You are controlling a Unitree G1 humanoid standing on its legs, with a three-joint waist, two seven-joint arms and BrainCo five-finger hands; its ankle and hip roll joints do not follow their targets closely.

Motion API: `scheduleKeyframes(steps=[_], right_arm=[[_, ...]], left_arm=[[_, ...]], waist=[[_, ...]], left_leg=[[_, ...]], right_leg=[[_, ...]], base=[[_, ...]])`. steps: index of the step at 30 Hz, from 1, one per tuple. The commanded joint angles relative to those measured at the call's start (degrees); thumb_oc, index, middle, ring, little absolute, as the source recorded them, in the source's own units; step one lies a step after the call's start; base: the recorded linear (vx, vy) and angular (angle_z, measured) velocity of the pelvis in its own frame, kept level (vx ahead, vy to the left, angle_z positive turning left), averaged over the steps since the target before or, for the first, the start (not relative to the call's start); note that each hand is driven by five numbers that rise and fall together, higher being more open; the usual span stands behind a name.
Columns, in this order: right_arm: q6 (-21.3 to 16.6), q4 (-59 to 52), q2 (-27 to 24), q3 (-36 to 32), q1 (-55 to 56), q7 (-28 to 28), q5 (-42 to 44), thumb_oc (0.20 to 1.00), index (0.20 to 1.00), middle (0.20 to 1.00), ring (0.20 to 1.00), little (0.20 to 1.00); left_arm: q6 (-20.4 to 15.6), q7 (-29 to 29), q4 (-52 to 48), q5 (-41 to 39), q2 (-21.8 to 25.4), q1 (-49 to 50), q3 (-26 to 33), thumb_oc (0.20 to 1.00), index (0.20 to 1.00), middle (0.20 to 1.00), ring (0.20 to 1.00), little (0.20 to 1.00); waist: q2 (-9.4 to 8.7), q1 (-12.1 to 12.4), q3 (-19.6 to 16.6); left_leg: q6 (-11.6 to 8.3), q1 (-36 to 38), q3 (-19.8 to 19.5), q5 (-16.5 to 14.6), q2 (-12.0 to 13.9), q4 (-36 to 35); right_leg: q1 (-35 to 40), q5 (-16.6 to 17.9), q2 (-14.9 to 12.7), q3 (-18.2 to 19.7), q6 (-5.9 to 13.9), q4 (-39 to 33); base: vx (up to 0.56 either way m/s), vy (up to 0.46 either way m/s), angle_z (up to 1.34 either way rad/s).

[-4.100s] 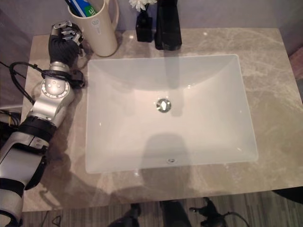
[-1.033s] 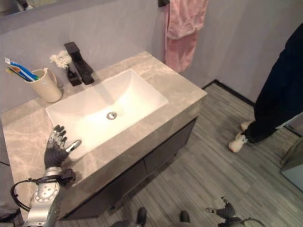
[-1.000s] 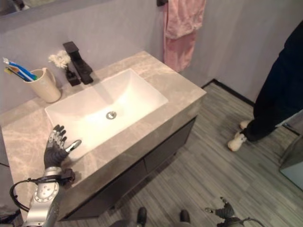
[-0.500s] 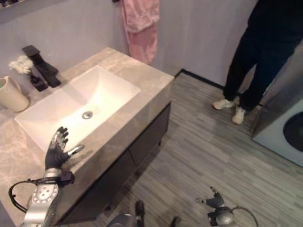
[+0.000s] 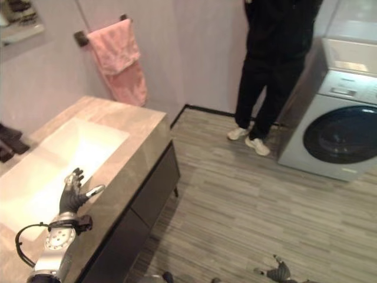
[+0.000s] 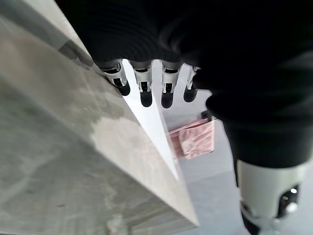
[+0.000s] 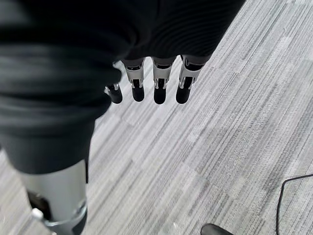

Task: Put brush and paste in cup on sink, flatten towel.

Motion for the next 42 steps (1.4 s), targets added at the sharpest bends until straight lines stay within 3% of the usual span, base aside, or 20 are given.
scheduleKeyframes(steps=[1,7,13,31,38,42], right_arm=[[-1.17,-0.84,-0.46,0.58,-2.62,-0.61,1.23,1.0,1.0,1.0,1.0,1.0],[-1.2,1.07,0.66,0.14,-3.24,-0.93,1.57,1.0,1.0,1.0,1.0,1.0],[-1.22,2.08,2.37,1.03,-4.1,-0.41,1.45,1.0,1.0,1.0,1.0,1.0],[-1.13,2.66,3.44,1.02,-2.97,0.6,1.87,1.0,1.0,1.0,1.0,1.0],[-0.47,10.89,5.43,1.43,-4.8,1.42,3.53,1.0,1.0,1.0,1.0,1.0],[-0.5,10.62,5.8,2.05,-4.86,1.61,3.5,1.0,1.0,1.0,1.0,1.0]], left_arm=[[5.22,-3.79,3.98,3.49,-5.28,1.18,-11.05,1.0,1.0,1.0,1.0,1.0],[5.9,-4.28,8.05,4.63,-6.07,0.82,-12.21,1.0,1.0,1.0,1.0,1.0],[5.94,-4.37,10.13,5.26,-6.33,1.24,-12.94,1.0,1.0,1.0,1.0,1.0],[6.84,-4.63,14.19,6.26,-7.08,1.6,-13.88,1.0,1.0,1.0,1.0,1.0],[8.95,-5.35,29.1,8.11,-10.93,-1.95,-14.84,1.0,1.0,1.0,1.0,1.0],[9.17,-5.12,32.33,8.58,-11.39,-2.31,-14.35,1.0,1.0,1.0,1.0,1.0]], waist=[[-2.34,-1.84,3.22],[-1.67,-3.08,0.98],[-1.59,-2.97,-0.09],[-1.68,-3.42,-1.79],[-1.2,-3.81,-2.42],[-1.12,-3.92,-2.54]], left_leg=[[2.36,-2.25,0.11,0.24,-2.97,-3.58],[4.18,2.35,0.87,-0.29,-3.46,-7.47],[5.61,5.58,2.85,-1.71,-3.69,-8.97],[6.13,8.42,3.04,-2.9,-3.92,-10.85],[6.1,9.77,2.93,-2.94,-3.72,-11.66],[6.08,9.75,2.71,-2.95,-3.72,-11.54]], right_leg=[[6.08,3.4,2.58,-2.2,5.47,-9.14],[6.28,1.63,2.8,-1.11,5.44,-6.65],[6.64,1.94,1.76,0.71,6.5,-6.57],[8.21,2.22,0.84,0.64,7.12,-8.39],[8.98,2.22,1.07,0.54,6.96,-9.12],[8.92,2.06,1.14,0.49,6.76,-9.03]], base=[[0.08,0.003,-0.03],[0.12,0.083,-0.28],[0.09,0.097,-0.36],[0.02,0.015,0.0],[0.0,0.0,0.0],[0.0,0.0,0.0]])
